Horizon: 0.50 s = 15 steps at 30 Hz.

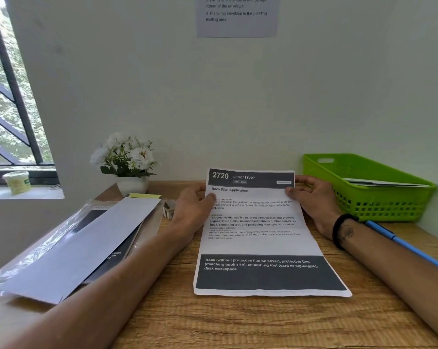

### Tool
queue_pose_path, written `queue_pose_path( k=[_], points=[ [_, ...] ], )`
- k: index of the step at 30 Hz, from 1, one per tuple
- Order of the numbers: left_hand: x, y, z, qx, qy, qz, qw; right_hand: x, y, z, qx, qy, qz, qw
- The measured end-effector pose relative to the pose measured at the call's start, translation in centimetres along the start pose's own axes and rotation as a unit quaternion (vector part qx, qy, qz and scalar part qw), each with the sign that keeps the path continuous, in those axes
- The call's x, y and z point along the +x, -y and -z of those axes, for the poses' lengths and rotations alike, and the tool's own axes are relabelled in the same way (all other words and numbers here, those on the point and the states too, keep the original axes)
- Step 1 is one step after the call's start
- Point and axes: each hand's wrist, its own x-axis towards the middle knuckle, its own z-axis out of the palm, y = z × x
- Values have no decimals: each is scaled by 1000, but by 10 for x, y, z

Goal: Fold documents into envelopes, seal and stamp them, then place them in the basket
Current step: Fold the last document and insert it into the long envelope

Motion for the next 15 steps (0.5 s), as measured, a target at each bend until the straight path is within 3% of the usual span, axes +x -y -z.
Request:
queue_pose_path(
  k=[15],
  points=[
    [10, 3, 3, -80, -7, 39, 996, -3, 5, -2, 0, -4, 15, 1000]
  ],
)
